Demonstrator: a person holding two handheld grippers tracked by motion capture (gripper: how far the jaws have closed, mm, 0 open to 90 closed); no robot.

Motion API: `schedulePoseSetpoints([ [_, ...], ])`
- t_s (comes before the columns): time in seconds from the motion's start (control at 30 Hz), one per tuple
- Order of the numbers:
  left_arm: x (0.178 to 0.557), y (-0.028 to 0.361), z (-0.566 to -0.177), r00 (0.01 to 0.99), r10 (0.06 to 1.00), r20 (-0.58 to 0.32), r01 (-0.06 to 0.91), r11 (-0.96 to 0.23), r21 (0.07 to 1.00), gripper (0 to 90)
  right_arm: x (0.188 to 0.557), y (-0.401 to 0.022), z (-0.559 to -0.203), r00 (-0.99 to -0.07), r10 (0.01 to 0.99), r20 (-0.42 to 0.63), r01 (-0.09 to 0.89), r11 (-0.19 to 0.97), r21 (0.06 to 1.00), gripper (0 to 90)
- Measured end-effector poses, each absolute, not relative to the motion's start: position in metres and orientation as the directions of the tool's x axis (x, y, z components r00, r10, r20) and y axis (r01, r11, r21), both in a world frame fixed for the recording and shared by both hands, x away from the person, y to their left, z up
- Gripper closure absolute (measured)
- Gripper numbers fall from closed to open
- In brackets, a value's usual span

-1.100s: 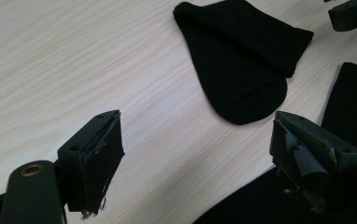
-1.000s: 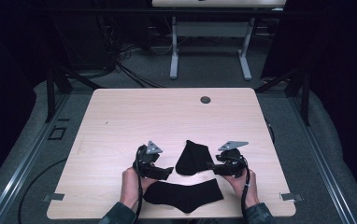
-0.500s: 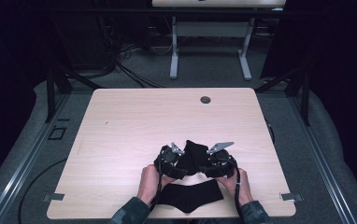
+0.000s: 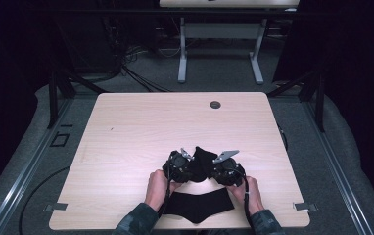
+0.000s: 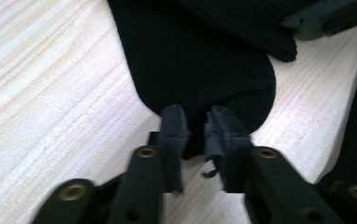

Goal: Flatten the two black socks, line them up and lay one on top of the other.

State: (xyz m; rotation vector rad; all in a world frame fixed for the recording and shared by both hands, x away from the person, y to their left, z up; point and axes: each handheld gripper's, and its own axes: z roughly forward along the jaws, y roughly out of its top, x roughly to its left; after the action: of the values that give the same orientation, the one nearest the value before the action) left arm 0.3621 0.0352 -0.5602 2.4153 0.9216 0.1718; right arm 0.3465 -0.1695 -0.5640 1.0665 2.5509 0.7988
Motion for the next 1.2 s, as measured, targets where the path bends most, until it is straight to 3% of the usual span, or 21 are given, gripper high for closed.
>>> schedulePoseSetpoints([
  [0.23, 0.363, 0.039, -0.559, 0.758, 0.651, -0.042, 0.573, -0.633, 0.521, 83.0, 0.345, -0.175, -0.563, -0.686, 0.728, -0.011, 0.584, 0.559, 0.589, 79.7],
  [0.67, 0.371, 0.069, -0.555, 0.75, 0.661, -0.027, 0.591, -0.651, 0.476, 81.9, 0.345, -0.198, -0.56, -0.65, 0.76, 0.002, 0.615, 0.524, 0.59, 78.4],
  [0.73, 0.371, 0.072, -0.554, 0.759, 0.65, -0.038, 0.586, -0.657, 0.475, 76.1, 0.345, -0.2, -0.56, -0.654, 0.757, -0.005, 0.612, 0.532, 0.585, 73.4],
  [0.8, 0.372, 0.077, -0.55, 0.746, 0.662, -0.07, 0.607, -0.634, 0.479, 60.8, 0.345, -0.201, -0.558, -0.664, 0.748, 0.003, 0.611, 0.54, 0.579, 65.4],
  [0.9, 0.372, 0.087, -0.54, 0.725, 0.68, -0.111, 0.625, -0.581, 0.521, 46.3, 0.344, -0.206, -0.554, -0.659, 0.751, 0.032, 0.622, 0.521, 0.585, 54.7],
  [1.03, 0.377, 0.093, -0.536, 0.704, 0.697, -0.136, 0.646, -0.549, 0.531, 37.2, 0.339, -0.215, -0.543, -0.619, 0.782, 0.076, 0.646, 0.451, 0.615, 49.4],
  [1.2, 0.384, 0.085, -0.547, 0.684, 0.712, -0.157, 0.677, -0.541, 0.499, 36.1, 0.331, -0.203, -0.529, -0.603, 0.79, 0.109, 0.652, 0.41, 0.637, 48.9],
])
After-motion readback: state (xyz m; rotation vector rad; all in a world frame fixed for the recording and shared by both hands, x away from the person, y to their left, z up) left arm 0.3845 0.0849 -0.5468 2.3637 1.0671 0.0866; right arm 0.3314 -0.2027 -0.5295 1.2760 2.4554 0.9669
